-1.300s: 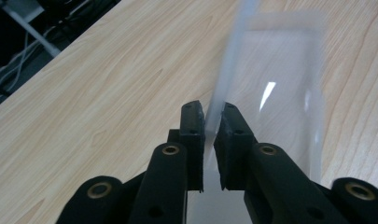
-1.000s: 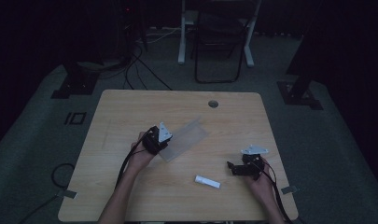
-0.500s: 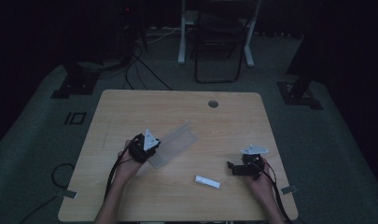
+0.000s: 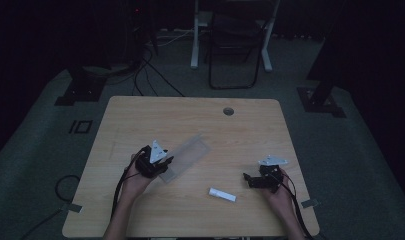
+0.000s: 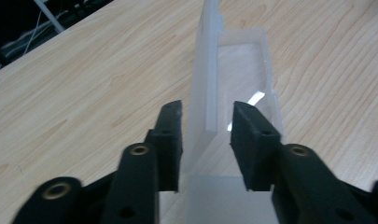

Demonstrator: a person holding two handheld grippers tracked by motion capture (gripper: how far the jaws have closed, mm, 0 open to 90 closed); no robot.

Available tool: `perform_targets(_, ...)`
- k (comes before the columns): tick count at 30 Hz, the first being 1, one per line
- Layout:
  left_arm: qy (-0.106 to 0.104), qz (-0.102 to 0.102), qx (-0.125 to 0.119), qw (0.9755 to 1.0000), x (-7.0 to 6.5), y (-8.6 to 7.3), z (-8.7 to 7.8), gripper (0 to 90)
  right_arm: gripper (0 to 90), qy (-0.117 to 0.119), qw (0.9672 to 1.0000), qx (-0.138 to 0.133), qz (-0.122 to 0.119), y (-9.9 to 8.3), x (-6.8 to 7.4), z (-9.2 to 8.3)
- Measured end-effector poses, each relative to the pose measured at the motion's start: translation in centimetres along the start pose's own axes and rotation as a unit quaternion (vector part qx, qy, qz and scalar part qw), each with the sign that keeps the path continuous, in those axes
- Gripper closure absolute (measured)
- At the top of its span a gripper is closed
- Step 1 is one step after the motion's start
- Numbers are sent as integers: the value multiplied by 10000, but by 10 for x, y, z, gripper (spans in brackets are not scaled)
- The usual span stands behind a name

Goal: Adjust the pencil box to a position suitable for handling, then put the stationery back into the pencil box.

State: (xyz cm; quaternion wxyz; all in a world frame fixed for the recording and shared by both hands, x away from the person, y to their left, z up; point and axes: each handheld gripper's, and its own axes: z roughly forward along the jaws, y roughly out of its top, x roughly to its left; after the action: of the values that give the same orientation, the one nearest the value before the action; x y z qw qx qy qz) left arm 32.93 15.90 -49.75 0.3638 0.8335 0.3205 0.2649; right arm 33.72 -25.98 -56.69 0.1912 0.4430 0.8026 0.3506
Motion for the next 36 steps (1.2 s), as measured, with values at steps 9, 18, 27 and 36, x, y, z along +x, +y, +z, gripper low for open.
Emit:
perform_targets(9,-15,-253,-123,9996,-2,-1,-10,543,125,2,10000,-3,1,0,0,0)
perform_targets(18,-138,-372,-279,9988,-7,-2,-22,527,125,2,10000,-3,3,0,0,0)
perform_targets(27,-217,-286,-429,9984,-17,1,-31,522,146,9,10000,-13,-11,0,0,0)
perform_targets(36,-225,-354,-456,9981,-19,-6,-33,522,476,198,9996,-130,-172,0,13,-18)
